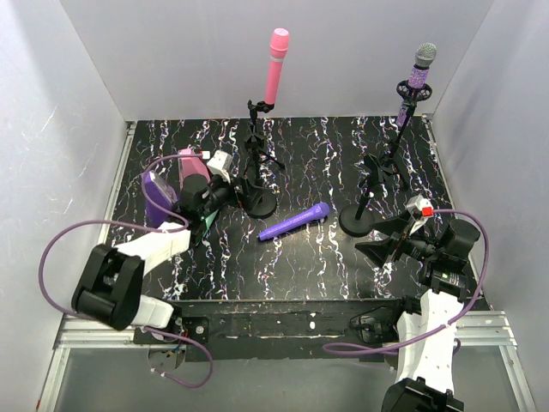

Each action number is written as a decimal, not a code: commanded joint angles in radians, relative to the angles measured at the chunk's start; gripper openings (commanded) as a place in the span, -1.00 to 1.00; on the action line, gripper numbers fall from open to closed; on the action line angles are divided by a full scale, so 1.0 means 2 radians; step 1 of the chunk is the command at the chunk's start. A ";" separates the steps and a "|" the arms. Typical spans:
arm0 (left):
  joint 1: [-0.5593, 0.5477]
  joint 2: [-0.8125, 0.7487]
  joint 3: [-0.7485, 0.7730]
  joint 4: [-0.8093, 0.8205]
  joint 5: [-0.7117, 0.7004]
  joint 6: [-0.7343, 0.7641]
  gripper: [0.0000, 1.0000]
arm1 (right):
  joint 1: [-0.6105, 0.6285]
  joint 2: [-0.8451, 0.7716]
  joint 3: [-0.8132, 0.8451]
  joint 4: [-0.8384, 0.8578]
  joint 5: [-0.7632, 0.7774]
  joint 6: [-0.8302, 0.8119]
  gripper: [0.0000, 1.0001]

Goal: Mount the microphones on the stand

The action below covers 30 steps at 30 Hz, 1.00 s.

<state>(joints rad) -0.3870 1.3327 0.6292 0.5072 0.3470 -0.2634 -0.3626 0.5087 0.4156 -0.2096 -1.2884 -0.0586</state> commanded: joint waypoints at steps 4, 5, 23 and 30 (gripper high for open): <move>-0.005 0.084 0.036 0.141 -0.035 0.020 0.87 | -0.005 -0.004 0.007 0.014 0.005 0.007 0.97; -0.006 0.094 0.043 0.149 -0.035 0.020 0.83 | -0.005 -0.004 0.007 0.014 0.005 0.007 0.97; -0.011 0.139 0.092 0.165 -0.007 0.035 -0.72 | -0.005 -0.005 0.006 0.019 0.001 0.010 0.96; -0.011 0.098 0.109 0.106 0.008 0.116 -1.00 | -0.006 -0.005 0.007 0.020 0.001 0.010 0.97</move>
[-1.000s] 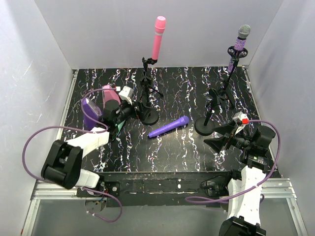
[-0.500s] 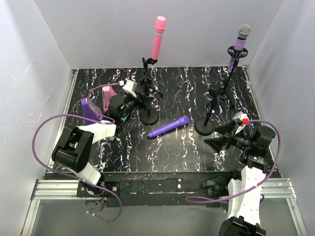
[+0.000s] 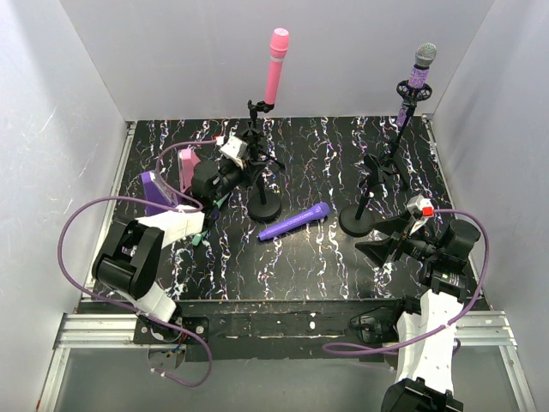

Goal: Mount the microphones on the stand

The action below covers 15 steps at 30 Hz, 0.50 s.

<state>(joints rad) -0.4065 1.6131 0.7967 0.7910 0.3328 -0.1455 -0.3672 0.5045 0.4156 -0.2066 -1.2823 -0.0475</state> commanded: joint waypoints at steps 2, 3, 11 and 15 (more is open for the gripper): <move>0.003 -0.064 0.037 -0.073 0.036 0.090 -1.00 | -0.004 -0.003 0.007 0.018 -0.002 0.005 0.97; 0.006 -0.075 0.044 -0.092 0.048 0.103 -1.00 | -0.004 -0.004 0.007 0.017 -0.002 0.005 0.97; 0.050 -0.168 0.083 -0.257 0.202 0.151 -1.00 | -0.004 -0.005 0.007 0.018 -0.005 0.005 0.97; 0.050 -0.202 0.094 -0.303 0.303 0.127 -1.00 | -0.003 -0.005 0.006 0.019 -0.007 0.006 0.97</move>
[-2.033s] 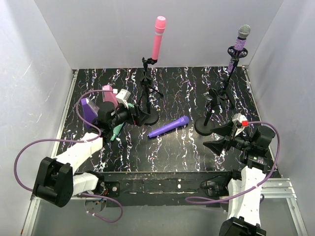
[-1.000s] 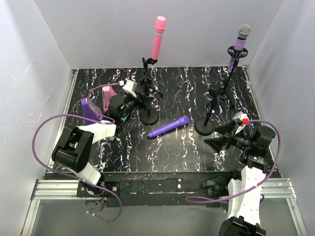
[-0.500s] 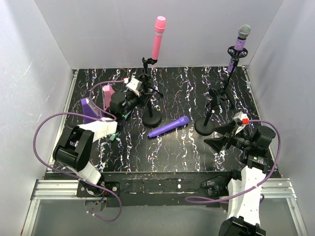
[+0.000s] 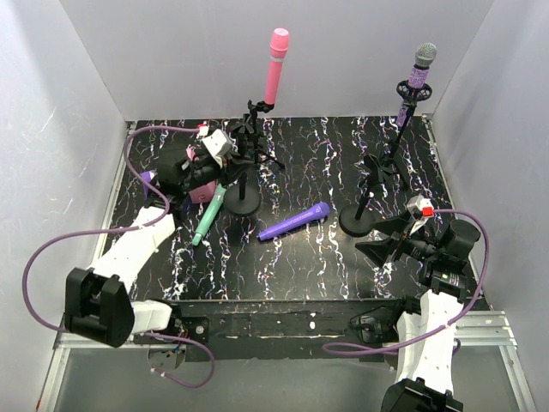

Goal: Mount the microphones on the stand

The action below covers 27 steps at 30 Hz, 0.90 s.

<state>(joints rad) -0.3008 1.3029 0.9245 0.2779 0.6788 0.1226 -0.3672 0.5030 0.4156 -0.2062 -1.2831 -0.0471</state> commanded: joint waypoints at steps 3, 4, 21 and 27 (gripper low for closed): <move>-0.012 -0.055 0.020 0.001 0.209 -0.096 -1.00 | -0.004 -0.005 0.006 0.019 -0.006 0.006 0.97; -0.021 -0.054 0.022 0.000 0.227 -0.108 -1.00 | -0.004 -0.005 0.006 0.019 -0.006 0.006 0.97; -0.136 -0.024 -0.041 -0.042 0.192 -0.006 -1.00 | -0.004 -0.005 0.005 0.019 -0.003 0.004 0.97; -0.148 0.001 -0.066 0.013 0.171 -0.020 -1.00 | -0.005 -0.005 0.005 0.018 -0.001 0.004 0.97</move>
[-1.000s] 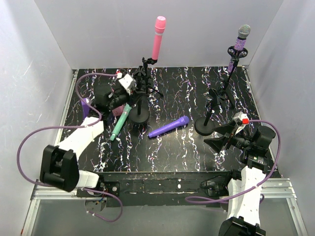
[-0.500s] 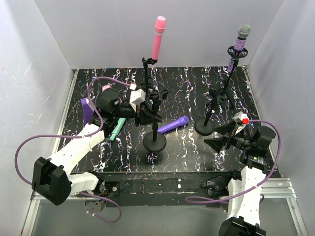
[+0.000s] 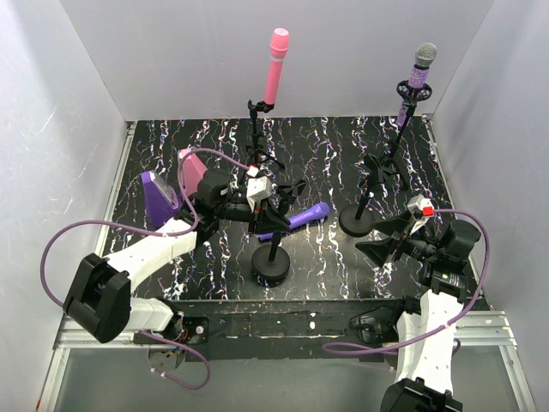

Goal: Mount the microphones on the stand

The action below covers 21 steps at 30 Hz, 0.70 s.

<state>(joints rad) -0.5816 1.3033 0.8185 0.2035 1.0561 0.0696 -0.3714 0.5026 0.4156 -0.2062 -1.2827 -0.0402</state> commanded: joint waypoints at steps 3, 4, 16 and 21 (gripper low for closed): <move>-0.010 0.006 -0.035 0.064 -0.040 0.010 -0.99 | -0.003 -0.004 0.005 0.019 -0.002 0.000 0.97; -0.010 0.005 -0.043 0.069 -0.047 0.010 -0.98 | -0.004 -0.004 0.005 0.019 -0.003 0.000 0.97; -0.010 -0.072 -0.068 -0.013 -0.110 0.053 0.09 | -0.005 -0.005 0.005 0.019 -0.004 0.000 0.97; -0.010 -0.126 -0.070 -0.064 -0.131 0.066 0.34 | -0.005 -0.004 0.004 0.020 -0.007 0.002 0.97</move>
<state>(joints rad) -0.6018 1.1488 0.6785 0.1669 0.8486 0.1608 -0.3740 0.5026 0.4156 -0.2062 -1.2831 -0.0399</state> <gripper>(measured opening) 0.639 0.983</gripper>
